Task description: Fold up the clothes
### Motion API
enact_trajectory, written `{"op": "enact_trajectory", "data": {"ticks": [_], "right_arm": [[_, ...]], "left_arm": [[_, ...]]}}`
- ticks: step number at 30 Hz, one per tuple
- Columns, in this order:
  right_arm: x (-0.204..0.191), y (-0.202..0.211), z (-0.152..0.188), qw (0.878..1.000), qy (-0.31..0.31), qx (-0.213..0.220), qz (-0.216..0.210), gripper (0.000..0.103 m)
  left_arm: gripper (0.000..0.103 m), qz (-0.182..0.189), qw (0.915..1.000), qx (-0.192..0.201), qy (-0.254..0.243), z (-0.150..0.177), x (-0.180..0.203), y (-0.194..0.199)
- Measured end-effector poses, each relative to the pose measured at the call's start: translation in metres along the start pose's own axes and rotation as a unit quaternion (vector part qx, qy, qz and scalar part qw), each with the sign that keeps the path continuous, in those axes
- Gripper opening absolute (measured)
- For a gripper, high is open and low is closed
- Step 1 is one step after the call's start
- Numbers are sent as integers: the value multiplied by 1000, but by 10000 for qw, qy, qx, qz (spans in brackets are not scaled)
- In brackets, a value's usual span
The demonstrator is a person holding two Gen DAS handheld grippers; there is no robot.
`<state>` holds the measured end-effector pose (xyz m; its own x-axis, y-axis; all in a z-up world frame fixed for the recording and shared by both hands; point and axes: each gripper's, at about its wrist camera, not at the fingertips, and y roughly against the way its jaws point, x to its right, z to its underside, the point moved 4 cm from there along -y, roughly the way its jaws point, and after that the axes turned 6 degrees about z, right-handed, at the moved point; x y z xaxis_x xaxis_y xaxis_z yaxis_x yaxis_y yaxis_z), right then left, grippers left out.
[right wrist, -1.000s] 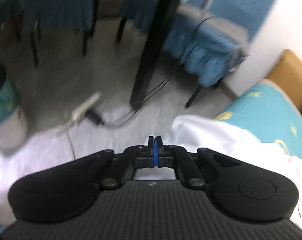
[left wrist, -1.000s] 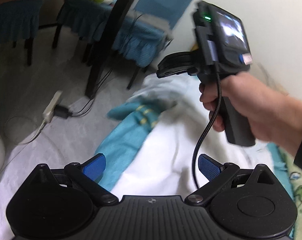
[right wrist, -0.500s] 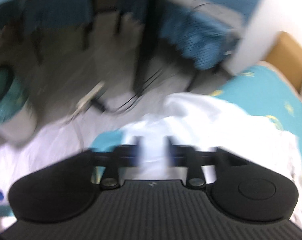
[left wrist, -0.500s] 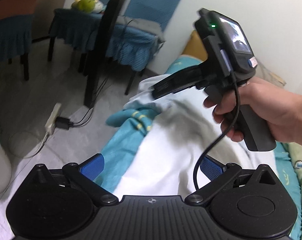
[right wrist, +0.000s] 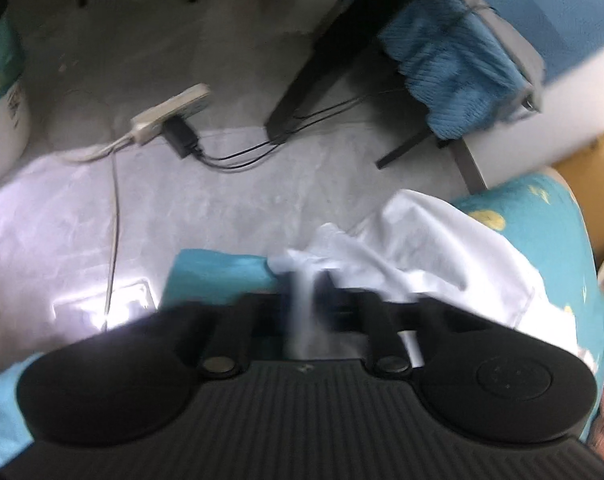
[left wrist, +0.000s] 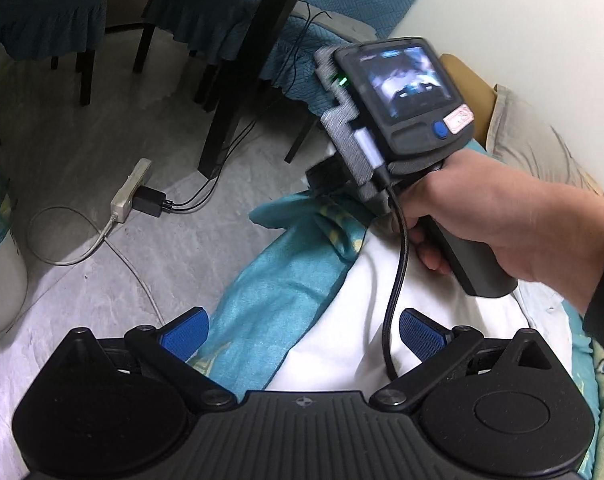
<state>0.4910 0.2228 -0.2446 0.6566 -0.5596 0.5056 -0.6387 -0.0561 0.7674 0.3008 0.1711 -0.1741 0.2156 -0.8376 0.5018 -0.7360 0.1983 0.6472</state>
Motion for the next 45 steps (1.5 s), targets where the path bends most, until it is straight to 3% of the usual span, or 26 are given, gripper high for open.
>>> {"op": "enact_trajectory", "data": {"ticks": [5,8,10,12,14,16,18,20,22,23,25,26,27,30,32,34,38,42,43,45], "right_arm": [[34,42,10,9925,-980,726,108,6],[67,77,26,9753,-1741,1276,470,5],[92,100,45,9546,-2377,1551,901,5],[116,121,75,9260,-3066,1704,1392,5],[138,133,112,8930,-3734,1651,1893,6],[154,135,151,8690,-4241,1388,2138,6],[166,130,190,8502,-4713,1023,2110,7],[173,128,227,8294,-5198,818,1876,8],[176,130,257,8164,-5509,737,1564,8],[175,130,269,8174,-5542,700,1409,11],[176,135,281,8282,-5430,769,1152,40],[176,139,286,8324,-5364,911,1055,73],[174,145,289,8357,-5286,1121,986,87],[182,147,276,8475,-5023,1489,856,85],[192,139,259,8525,-4975,1531,472,84],[204,123,237,8601,-4887,1454,138,82],[222,86,197,8817,-4545,1262,29,66],[232,49,179,8877,-4460,1129,-177,64],[232,42,177,8881,-4452,1112,-266,59],[226,36,175,8921,-4385,1015,-400,27]], "left_arm": [[102,230,9993,292,-63,1,8,10],[102,422,9973,578,-192,1,16,19],[102,477,9950,763,-429,5,28,23],[102,598,9921,858,-693,11,42,24],[102,720,9895,873,-901,17,53,24],[102,803,9878,830,-1047,23,62,23],[102,820,9875,763,-1113,27,68,23],[102,811,9877,718,-1124,29,71,22],[102,759,9883,700,-1120,29,72,21],[102,733,9889,679,-1099,29,73,20],[102,690,9899,636,-1058,29,73,19],[102,683,9903,612,-1040,29,73,18],[102,676,9907,589,-1022,29,72,17],[102,653,9910,547,-1034,30,70,14],[102,639,9910,522,-1050,30,68,12],[102,624,9912,498,-1055,31,66,10],[102,610,9923,431,-986,32,63,4],[103,603,9932,356,-931,33,59,-4],[102,613,9933,333,-923,34,59,-5],[102,626,9934,286,-921,35,59,-9]]}}
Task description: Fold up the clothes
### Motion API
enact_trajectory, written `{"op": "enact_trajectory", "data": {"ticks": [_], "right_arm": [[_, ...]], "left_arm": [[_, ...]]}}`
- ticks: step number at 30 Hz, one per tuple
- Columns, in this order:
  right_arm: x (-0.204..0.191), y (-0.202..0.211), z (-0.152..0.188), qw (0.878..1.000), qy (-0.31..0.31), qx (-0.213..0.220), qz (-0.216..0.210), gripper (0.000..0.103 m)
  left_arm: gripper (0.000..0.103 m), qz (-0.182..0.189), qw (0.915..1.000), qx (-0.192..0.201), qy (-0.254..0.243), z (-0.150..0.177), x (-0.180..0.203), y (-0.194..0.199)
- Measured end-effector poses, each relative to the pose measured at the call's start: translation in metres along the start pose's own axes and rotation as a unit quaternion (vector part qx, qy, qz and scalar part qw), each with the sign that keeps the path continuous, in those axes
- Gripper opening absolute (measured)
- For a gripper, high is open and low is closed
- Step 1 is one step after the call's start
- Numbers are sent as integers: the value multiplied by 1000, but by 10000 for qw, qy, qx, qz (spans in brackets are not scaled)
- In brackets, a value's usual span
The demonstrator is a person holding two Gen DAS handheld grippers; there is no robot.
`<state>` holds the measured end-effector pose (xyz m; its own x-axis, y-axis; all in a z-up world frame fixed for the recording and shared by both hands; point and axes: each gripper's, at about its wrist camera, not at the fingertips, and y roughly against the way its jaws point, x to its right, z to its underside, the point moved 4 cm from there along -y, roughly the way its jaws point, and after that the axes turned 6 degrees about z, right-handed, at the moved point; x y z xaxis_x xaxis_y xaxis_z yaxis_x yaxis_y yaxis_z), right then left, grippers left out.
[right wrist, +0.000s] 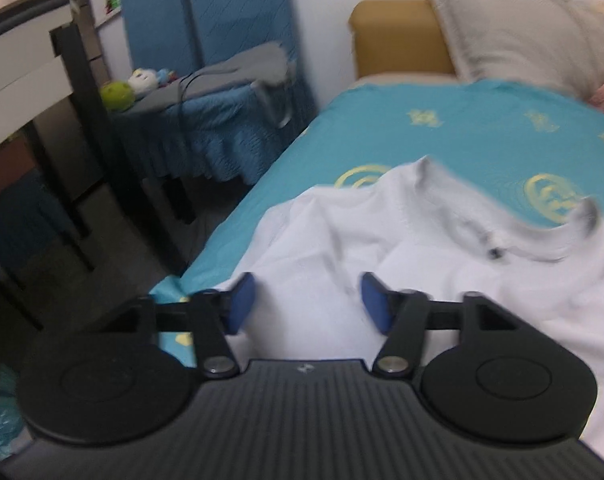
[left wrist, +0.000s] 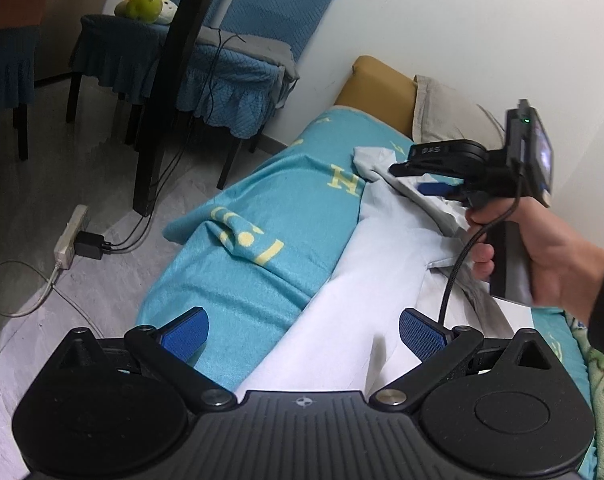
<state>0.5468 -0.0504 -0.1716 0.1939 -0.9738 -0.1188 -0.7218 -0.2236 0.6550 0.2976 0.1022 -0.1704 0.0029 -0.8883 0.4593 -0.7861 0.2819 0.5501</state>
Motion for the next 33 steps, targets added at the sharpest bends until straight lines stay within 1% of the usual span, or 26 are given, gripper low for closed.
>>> {"op": "enact_trajectory", "data": {"ticks": [1,2,5,8,11,13,15,18,20,23,25,28,31,32,33], "right_arm": [[-2,-1,3,10000,65,-38,59,18],[-2,2,6,9998,129,40,171,11],[5,28,6,9976,-209,580,310,8],[12,58,3,9919,-409,1121,438,7],[23,77,-10,9840,-503,1485,849,6],[32,85,-19,9752,-626,1693,1284,5],[44,83,-27,9658,-682,1770,1767,5],[64,63,-28,9601,-705,1538,2227,5],[76,47,-24,9570,-756,1384,2433,5],[92,28,-13,9555,-848,1229,2544,6],[99,19,-9,9568,-1020,1181,2455,7],[103,20,-3,9607,-1278,1191,2159,8],[101,28,0,9710,-1377,993,1682,10],[98,37,2,9730,-1356,975,1593,14],[93,48,4,9747,-1327,967,1515,41]], "left_arm": [[102,5,10000,-19,-1,1,0,-1],[102,14,10000,-32,-3,1,1,-1],[102,51,10000,29,-21,1,4,3],[102,82,9999,121,-55,1,7,9],[102,120,9996,233,-137,1,12,17],[102,154,9989,354,-249,1,16,22],[102,133,9983,411,-394,2,20,22],[102,103,9983,311,-492,4,22,15],[102,88,9983,216,-525,7,22,10],[102,70,9982,110,-582,10,22,3],[102,51,9980,52,-627,13,23,-2],[102,14,9976,-40,-695,17,23,-7],[102,-37,9969,-46,-784,19,25,-8],[102,-58,9966,-31,-827,20,26,-7],[102,-76,9961,-13,-874,21,28,-6]]}}
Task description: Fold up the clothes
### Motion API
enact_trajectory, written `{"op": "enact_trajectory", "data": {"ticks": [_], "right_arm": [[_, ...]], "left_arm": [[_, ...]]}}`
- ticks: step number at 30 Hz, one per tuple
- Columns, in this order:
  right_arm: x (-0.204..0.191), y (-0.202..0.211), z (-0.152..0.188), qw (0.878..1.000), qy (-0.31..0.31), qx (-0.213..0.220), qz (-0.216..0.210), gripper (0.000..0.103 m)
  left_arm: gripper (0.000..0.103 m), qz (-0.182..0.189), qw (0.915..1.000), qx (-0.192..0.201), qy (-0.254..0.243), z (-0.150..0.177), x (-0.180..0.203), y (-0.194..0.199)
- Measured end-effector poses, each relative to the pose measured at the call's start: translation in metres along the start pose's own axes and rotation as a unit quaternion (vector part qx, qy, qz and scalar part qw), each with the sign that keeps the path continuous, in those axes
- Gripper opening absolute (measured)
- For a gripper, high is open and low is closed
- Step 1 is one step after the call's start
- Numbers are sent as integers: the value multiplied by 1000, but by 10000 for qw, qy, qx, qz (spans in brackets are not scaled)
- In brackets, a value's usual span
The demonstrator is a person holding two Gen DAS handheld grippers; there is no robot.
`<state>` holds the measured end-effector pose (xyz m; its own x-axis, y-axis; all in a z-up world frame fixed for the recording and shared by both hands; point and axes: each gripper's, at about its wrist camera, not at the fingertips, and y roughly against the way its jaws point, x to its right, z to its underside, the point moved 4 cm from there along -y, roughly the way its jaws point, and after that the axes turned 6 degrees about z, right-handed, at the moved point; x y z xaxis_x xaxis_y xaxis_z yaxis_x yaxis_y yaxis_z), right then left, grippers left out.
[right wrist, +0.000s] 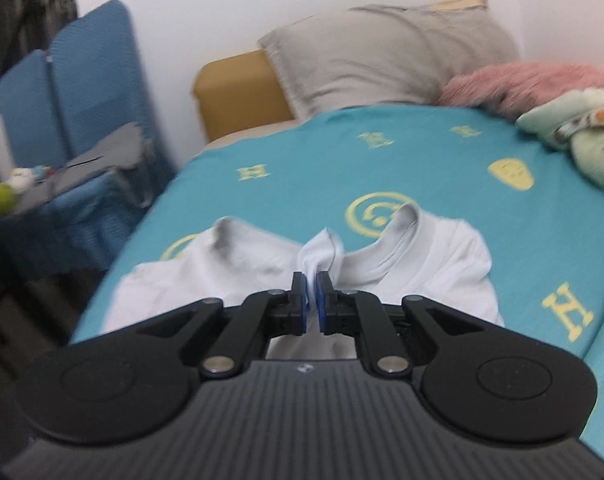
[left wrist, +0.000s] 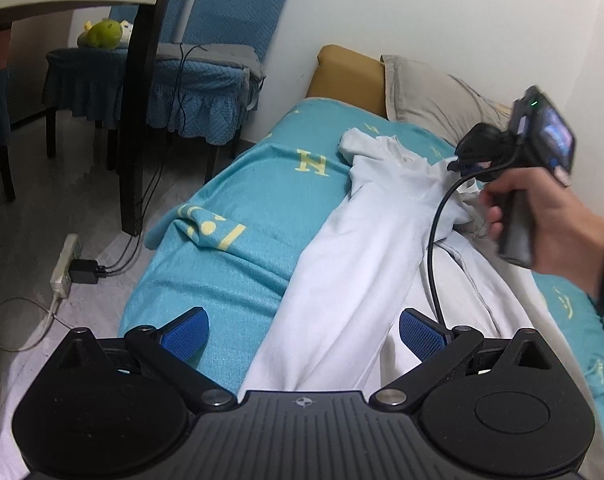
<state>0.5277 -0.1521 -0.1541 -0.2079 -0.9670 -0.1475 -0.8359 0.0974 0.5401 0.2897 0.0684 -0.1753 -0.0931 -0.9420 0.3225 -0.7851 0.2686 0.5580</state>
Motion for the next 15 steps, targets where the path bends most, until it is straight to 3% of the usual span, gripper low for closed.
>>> {"op": "enact_trajectory", "data": {"ticks": [2,9,15], "right_arm": [[-1,29,1,9999,45,65,-150,78],[7,180,11,9987,158,194,-449,79],[25,320,51,9984,178,165,-518,79]], "left_arm": [[102,-35,9999,36,-102,1,3,4],[102,-140,9991,157,-368,2,15,30],[102,-189,9974,364,-586,1,26,76]]}}
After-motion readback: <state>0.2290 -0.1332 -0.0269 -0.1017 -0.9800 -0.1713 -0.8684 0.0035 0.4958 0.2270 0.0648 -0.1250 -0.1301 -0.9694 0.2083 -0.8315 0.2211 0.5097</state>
